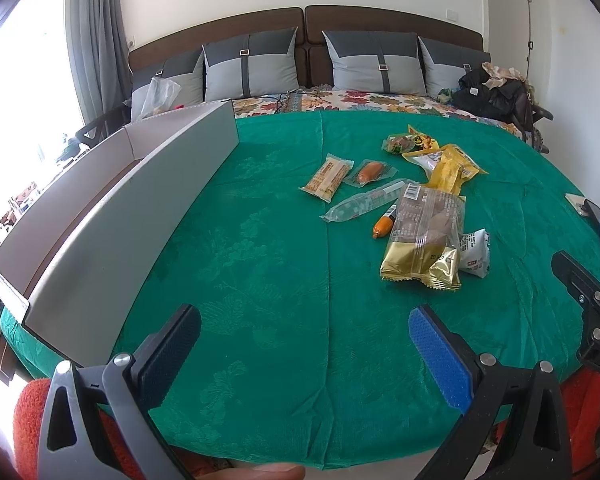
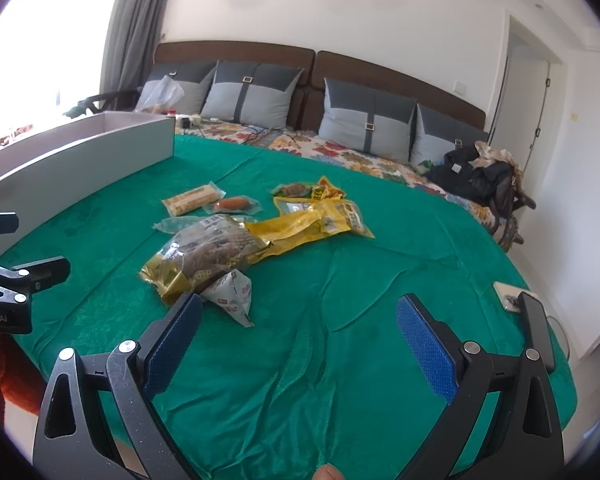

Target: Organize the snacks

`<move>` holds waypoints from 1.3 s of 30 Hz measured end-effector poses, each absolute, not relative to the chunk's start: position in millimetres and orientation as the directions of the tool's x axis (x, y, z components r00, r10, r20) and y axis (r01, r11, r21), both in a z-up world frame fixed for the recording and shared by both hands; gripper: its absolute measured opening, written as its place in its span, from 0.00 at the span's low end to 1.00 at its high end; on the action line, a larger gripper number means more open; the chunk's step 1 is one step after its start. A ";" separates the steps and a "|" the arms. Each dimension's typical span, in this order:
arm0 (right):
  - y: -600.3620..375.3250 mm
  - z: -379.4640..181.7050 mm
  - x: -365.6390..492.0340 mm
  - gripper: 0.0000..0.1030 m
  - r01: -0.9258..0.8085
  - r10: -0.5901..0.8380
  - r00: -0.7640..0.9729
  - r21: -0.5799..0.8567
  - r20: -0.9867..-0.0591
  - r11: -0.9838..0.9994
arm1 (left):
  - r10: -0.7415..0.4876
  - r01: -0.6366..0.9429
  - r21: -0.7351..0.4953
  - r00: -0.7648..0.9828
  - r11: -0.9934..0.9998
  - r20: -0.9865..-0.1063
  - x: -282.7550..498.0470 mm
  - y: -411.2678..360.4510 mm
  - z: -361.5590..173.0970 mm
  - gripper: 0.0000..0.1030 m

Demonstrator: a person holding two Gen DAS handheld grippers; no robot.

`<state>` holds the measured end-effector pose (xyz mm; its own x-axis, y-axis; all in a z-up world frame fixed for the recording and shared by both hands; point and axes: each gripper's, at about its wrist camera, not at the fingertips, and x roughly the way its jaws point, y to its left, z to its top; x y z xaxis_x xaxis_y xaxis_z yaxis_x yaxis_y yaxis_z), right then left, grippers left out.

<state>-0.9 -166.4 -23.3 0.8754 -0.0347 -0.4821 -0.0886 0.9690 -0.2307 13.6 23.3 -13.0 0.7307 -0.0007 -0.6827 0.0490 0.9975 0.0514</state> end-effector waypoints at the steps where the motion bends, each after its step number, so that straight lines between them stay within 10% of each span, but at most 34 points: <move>1: -166.3 -23.2 -0.9 0.96 -0.089 -0.035 0.876 -0.231 -0.482 0.969 | 0.000 0.049 0.052 0.731 0.997 -0.683 13.6 23.3 -13.0 1.00; 19: -169.1 -27.9 4.2 0.96 -0.098 -0.026 0.862 -0.215 -0.506 0.972 | 0.014 0.039 0.057 0.697 0.998 -0.717 26.1 30.2 -29.2 1.00; 34: -145.4 -88.3 112.4 0.96 -0.311 0.103 0.578 -0.102 -0.809 0.945 | 0.039 0.036 0.072 0.566 0.997 -0.824 52.6 33.9 -79.0 1.00; 39: -204.1 -80.2 131.2 0.96 0.020 -0.073 0.625 -0.077 -0.777 0.997 | 0.007 0.007 0.013 0.547 1.000 -0.837 56.7 44.5 -80.9 1.00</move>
<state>131.2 -204.1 -80.2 0.6251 -0.0730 -0.7772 0.0204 0.9968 -0.0771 56.7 44.5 -80.9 0.5472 0.0072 -0.8370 0.0074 0.9999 0.0134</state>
